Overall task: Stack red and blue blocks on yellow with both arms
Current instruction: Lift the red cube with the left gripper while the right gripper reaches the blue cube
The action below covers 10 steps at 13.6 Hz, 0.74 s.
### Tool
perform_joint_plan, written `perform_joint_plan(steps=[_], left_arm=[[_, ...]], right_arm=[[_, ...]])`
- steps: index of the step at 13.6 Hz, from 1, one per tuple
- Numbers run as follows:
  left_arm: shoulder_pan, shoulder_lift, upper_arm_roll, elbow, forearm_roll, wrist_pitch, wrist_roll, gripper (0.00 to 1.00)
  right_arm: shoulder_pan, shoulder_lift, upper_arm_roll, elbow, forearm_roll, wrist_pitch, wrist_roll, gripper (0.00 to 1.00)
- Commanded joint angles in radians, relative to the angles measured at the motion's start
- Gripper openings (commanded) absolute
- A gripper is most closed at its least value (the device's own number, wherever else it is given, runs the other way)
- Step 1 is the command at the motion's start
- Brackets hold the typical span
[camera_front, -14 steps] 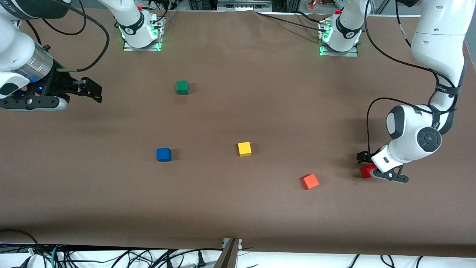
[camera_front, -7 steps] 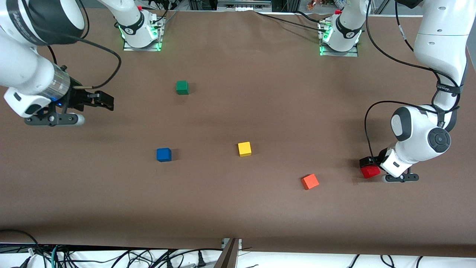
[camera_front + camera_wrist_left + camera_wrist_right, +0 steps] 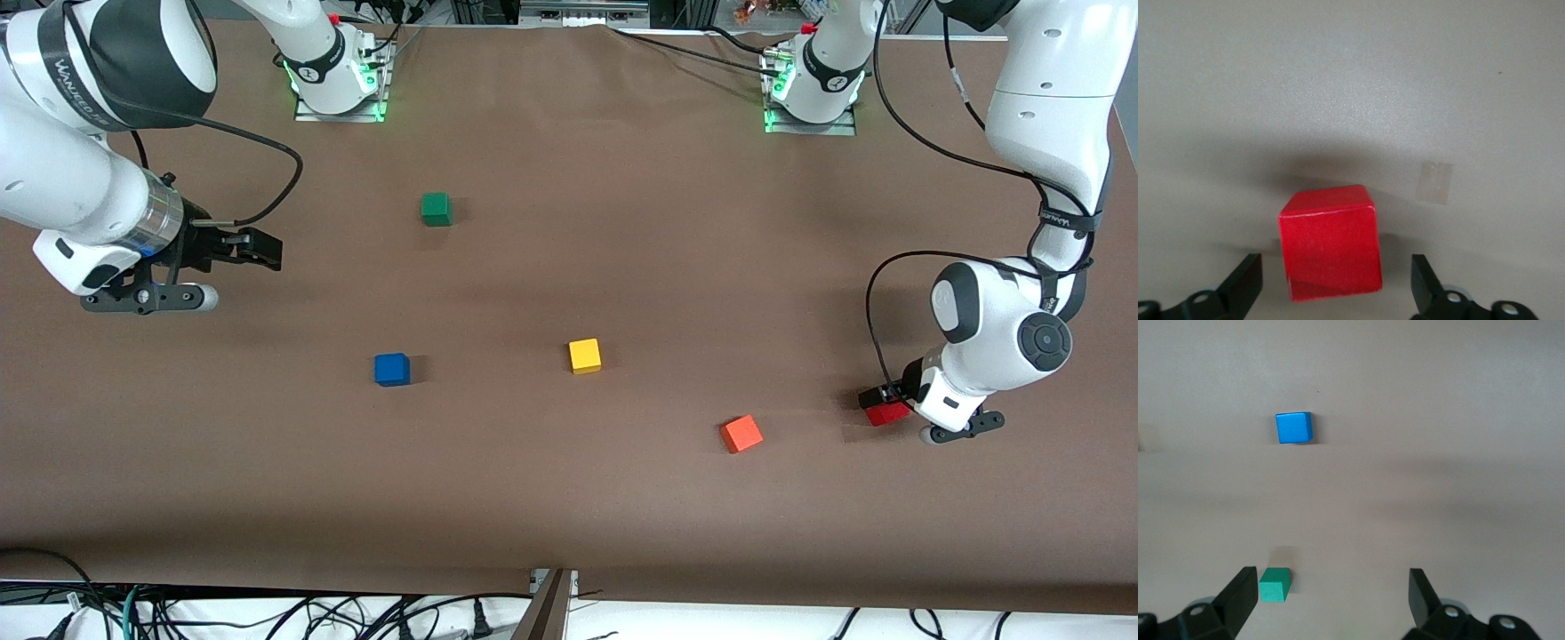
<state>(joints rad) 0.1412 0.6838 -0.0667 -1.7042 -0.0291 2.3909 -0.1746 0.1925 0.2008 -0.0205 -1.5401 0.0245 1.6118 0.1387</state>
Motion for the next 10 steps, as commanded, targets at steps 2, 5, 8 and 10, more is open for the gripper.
perform_joint_plan(steps=[2, 5, 8, 10], left_arm=[[0.004, 0.036, 0.004, 0.064, -0.021, -0.004, -0.011, 0.75], [0.023, 0.046, 0.004, 0.080, -0.021, -0.004, -0.020, 0.40], [0.008, 0.036, -0.001, 0.101, -0.017, -0.016, -0.022, 0.21], [-0.061, 0.019, -0.005, 0.129, -0.008, -0.071, -0.029, 0.21]], right_arm=[[0.001, -0.003, 0.001, 0.012, 0.005, -0.009, -0.011, 1.00], [-0.002, 0.003, -0.001, 0.012, 0.006, -0.009, -0.048, 1.00], [-0.001, 0.008, -0.001, 0.014, 0.005, -0.009, -0.051, 1.00], [-0.001, 0.017, -0.001, 0.009, 0.006, -0.009, -0.047, 1.00]])
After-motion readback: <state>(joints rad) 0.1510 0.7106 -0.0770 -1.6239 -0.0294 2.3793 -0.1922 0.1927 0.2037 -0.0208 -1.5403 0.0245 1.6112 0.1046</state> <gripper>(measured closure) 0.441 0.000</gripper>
